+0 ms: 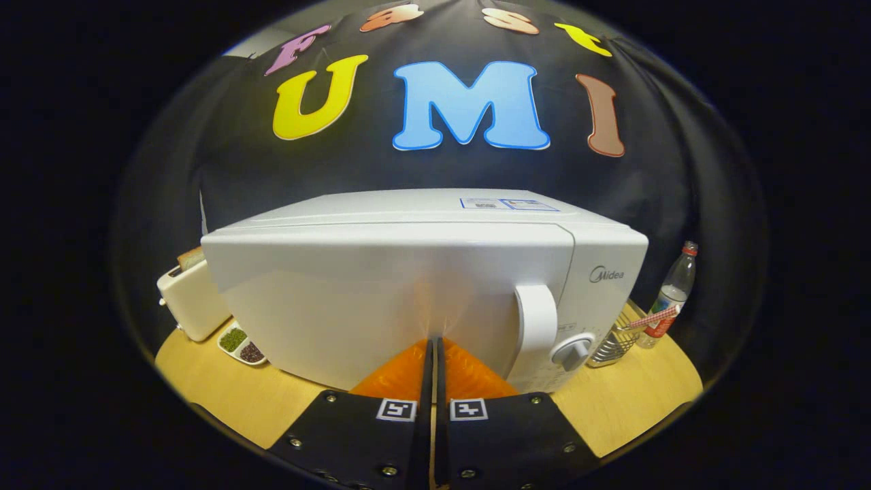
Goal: Open the microwave, put the food inside, and close the microwave door.
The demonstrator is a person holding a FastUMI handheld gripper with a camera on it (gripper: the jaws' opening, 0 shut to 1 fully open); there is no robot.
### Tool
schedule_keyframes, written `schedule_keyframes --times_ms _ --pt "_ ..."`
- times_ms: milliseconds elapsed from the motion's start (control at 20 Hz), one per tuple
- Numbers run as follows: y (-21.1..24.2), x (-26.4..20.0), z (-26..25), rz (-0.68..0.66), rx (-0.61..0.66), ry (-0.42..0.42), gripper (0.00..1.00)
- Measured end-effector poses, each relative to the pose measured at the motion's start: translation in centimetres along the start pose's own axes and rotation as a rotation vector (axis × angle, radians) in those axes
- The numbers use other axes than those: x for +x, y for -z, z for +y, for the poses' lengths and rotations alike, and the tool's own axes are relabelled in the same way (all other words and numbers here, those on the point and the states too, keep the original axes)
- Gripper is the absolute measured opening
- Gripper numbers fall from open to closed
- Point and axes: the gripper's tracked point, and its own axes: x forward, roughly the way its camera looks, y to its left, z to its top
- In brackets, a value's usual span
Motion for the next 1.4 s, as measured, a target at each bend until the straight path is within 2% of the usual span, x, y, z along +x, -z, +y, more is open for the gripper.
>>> schedule_keyframes --times_ms 500,1050,1300,1400 --pt "-4.7 -12.7 1.2 -0.162 0.037 0.005 0.04" --pt "-3.7 -27.2 2.3 -0.246 0.035 0.002 0.04" --pt "-3.1 -31.7 2.3 -0.271 0.023 0.012 0.04" --pt "-3.2 -32.9 2.1 -0.286 0.034 0.009 0.20"
